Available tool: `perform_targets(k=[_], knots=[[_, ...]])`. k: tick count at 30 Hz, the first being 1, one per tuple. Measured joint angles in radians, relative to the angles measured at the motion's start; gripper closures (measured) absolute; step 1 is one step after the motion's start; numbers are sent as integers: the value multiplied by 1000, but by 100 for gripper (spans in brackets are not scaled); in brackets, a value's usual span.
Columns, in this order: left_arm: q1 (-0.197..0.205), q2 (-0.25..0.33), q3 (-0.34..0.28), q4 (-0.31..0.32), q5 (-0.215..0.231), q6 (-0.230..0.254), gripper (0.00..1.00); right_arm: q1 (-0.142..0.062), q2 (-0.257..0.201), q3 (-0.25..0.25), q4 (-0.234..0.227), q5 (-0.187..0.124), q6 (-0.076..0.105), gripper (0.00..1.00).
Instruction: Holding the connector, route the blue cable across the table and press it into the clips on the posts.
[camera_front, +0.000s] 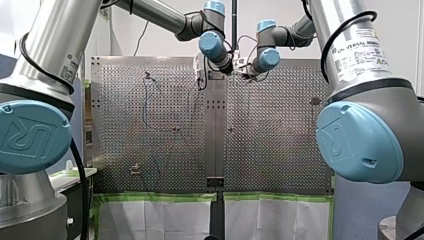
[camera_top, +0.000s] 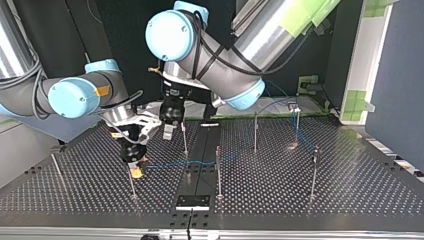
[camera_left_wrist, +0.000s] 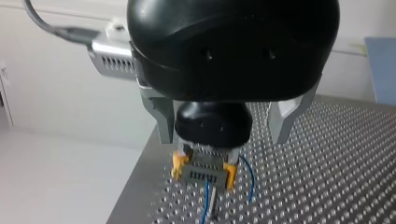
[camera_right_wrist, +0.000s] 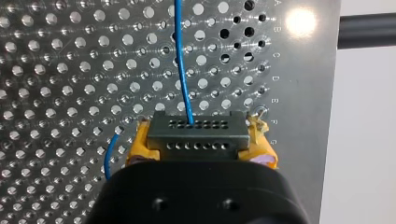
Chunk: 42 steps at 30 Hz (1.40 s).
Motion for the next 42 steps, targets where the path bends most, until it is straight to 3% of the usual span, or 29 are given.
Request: perform_targets(k=[8,17,24,30,42], knots=[[49,-67,74,33,-80,2,0,0,0,0,0,-1,-1,100],[83,-76,88,62,-164,2,0,-1,0,0,0,0,-1,100],[82,-85,91,70,-154,0,0,-2,1,-1,0,0,-2,100],[80,-138,114,75,-146,-7,0,-4,2,0,0,0,-3,100],[115,-160,168,92,-141,-15,0,-8,3,0,0,0,-3,100]])
